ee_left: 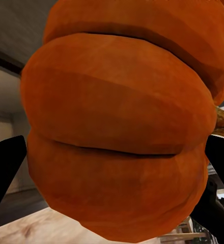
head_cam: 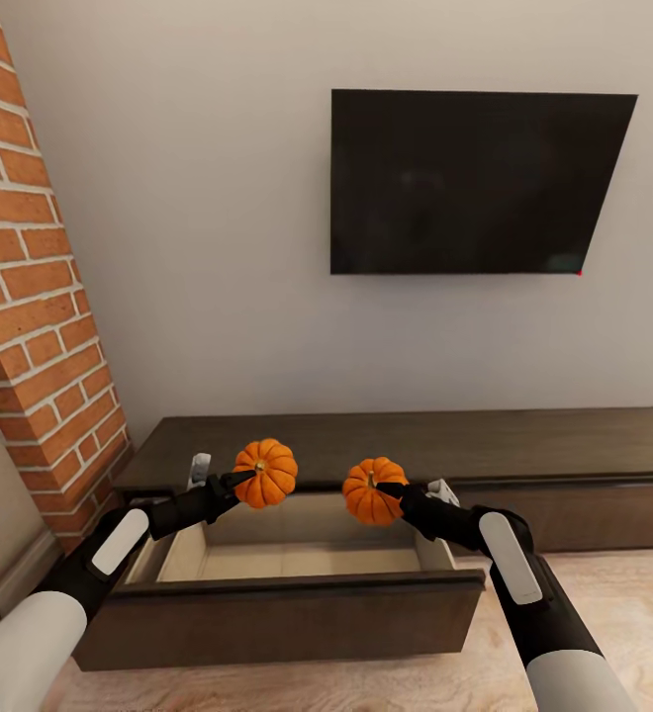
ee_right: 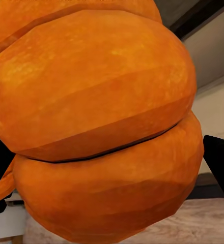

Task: Place each of the two pumpkins and all three candles from the living room inside a cabinet in the living room (use any cabinet), then make sure every cabinet is closed, and position the cauldron so it is next to a table in the living room.

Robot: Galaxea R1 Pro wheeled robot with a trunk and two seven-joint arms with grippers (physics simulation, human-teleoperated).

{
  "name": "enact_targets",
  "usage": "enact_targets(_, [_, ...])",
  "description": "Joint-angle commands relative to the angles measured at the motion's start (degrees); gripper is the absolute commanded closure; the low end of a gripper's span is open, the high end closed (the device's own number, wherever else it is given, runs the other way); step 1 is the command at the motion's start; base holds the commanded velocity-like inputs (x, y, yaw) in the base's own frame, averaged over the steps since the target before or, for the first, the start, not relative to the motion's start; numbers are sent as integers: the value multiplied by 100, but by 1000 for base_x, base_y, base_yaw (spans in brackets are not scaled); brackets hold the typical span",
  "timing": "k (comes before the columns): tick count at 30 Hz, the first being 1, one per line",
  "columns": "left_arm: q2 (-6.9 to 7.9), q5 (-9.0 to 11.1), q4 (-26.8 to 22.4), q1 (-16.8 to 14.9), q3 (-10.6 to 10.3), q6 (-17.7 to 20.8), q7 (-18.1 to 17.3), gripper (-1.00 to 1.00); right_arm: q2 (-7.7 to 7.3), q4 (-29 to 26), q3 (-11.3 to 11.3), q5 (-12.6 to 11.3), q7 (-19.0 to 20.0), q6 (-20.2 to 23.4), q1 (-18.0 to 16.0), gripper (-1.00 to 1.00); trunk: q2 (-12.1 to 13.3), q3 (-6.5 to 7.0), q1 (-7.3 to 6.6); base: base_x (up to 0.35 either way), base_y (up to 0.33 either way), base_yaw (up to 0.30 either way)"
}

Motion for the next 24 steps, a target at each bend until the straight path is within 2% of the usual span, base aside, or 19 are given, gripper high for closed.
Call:
enact_targets(1, [6,53,1,-5,-18,31,-4,100,1,-3,-8,-45,-16,25,-4,100,-44,-24,22,0,0,0])
enact_targets(11, [12,54,1,-5,-18,38,-8,100,1,7,130,-45,-4,10,-4,100,-445,-204,241,0,0,0])
enact_targets(24, [15,56,1,-5,-18,38,-9,100,1,8,133,-61,21,-9,-4,100,-967,-437,527,0,0,0])
